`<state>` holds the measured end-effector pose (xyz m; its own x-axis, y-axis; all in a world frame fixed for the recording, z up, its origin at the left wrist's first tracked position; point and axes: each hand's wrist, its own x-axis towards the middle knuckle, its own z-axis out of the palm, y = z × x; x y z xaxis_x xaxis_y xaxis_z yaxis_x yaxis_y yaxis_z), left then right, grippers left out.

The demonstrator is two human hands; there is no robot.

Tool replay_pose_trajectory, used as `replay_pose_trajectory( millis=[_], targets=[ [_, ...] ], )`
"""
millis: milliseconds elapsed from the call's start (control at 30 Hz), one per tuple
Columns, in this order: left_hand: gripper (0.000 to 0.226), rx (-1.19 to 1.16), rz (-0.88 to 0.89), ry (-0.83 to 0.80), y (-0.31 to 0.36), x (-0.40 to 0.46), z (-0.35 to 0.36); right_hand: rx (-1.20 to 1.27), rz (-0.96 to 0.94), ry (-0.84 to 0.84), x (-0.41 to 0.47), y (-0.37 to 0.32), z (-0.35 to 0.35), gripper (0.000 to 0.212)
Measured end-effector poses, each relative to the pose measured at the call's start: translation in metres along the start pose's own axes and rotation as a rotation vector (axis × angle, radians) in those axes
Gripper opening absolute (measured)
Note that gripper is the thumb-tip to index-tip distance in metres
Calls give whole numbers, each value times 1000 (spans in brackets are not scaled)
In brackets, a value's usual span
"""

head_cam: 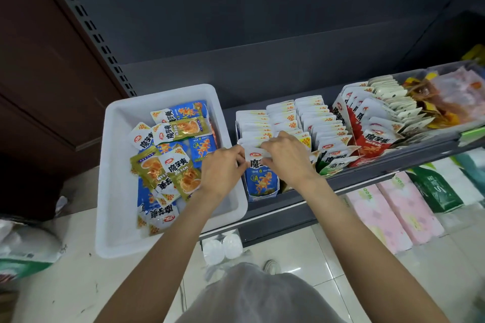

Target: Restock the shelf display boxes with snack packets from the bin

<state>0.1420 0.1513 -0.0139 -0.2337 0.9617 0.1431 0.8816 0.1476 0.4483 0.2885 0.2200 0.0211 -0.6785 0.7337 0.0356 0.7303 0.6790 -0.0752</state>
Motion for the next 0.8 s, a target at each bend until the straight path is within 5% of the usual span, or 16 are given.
replay_pose_trajectory(
  millis=[167, 300, 400, 467, 567, 667, 800],
  targets=[
    [16, -4, -15, -16, 2, 2, -5, -102, -13, 41, 5, -5, 0, 25],
    [14, -265, -53, 239, -11, -14, -22, 146, 28, 406, -2, -9, -10, 30],
    [15, -286, -114, 444, -43, -37, -36, 433, -67, 476, -5, -35, -24, 18],
    [16, -239, -187, 456, -76, -51, -44, 568, -141, 378, 1, -64, -24, 14],
    [24, -146, -227, 269, -124, -62, -49, 585, -205, 48, 22, -106, 4, 15],
    [34, -69, -243, -15, -152, -59, -44, 389, -127, -255, 50, -136, 40, 31],
    [42, 18, -329, -242, -160, -49, -39, 183, 82, -432, 69, -160, 77, 50]
  ],
)
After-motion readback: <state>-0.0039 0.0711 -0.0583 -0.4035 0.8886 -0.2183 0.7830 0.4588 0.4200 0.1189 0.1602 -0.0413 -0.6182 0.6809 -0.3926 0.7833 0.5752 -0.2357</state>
